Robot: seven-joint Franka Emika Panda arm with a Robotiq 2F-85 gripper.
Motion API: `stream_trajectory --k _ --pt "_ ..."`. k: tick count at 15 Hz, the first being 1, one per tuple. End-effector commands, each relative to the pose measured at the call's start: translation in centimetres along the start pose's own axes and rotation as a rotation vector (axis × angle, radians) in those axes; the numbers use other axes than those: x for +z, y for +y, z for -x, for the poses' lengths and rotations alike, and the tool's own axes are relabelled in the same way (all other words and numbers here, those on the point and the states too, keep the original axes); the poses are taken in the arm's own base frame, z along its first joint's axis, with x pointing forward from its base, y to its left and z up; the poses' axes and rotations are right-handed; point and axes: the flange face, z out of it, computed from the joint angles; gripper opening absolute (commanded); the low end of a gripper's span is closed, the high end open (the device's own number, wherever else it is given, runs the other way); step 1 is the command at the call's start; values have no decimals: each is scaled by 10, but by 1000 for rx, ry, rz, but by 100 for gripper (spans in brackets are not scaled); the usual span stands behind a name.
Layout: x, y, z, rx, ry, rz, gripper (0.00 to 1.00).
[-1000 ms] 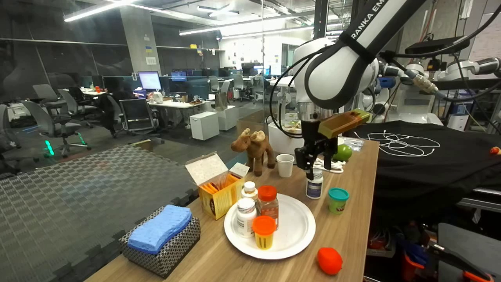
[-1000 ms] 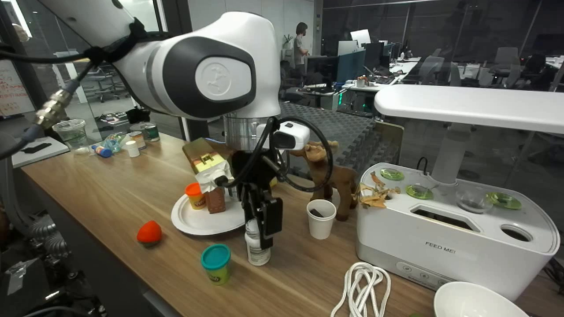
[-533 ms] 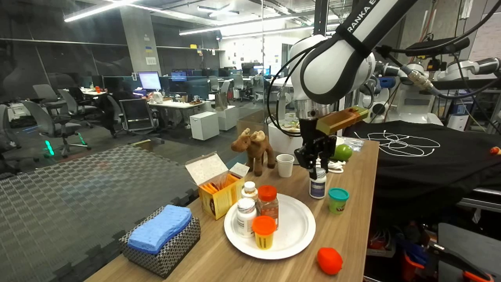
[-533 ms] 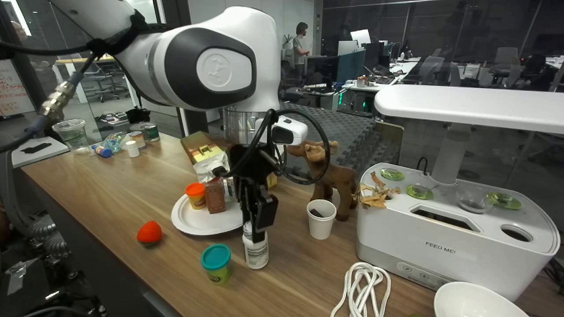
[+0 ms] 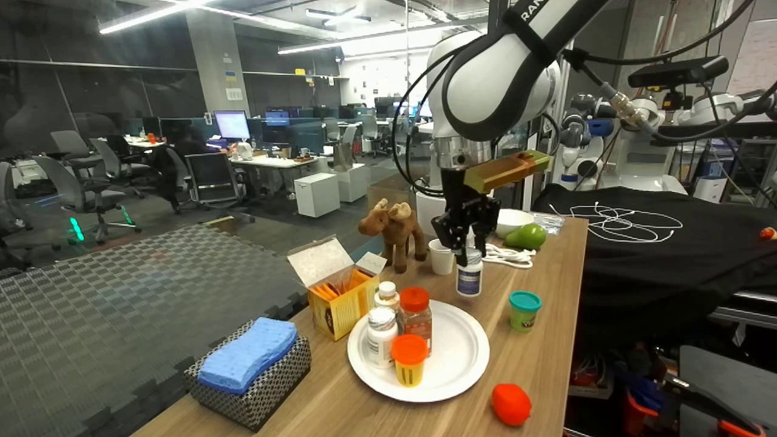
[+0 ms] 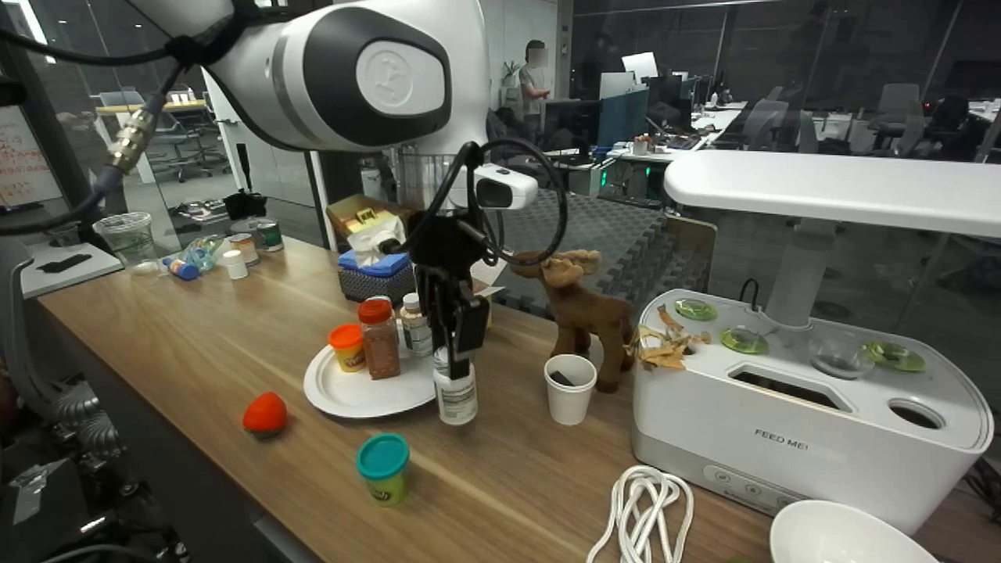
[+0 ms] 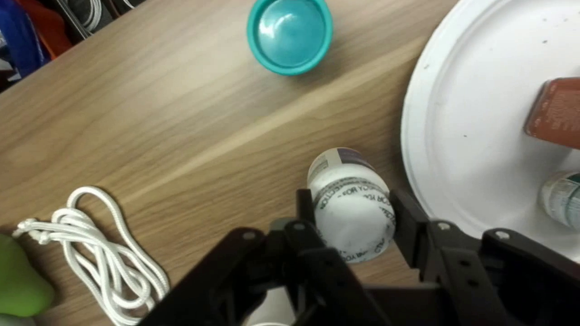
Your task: Place the containers and orange plush toy on the white plate
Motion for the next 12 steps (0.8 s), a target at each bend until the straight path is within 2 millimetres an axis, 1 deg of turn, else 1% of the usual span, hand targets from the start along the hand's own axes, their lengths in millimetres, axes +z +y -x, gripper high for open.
stream_trajectory --k 1,4,7,9,12 --pt "-13 -38 2 -11 11 -10 20" --pt "-16 -62 8 -29 17 -21 20" --pt "-13 -80 12 -39 24 -26 20" --pt "-7 -89 11 -34 27 -36 20" --pt "7 -99 9 -2 8 -63 20"
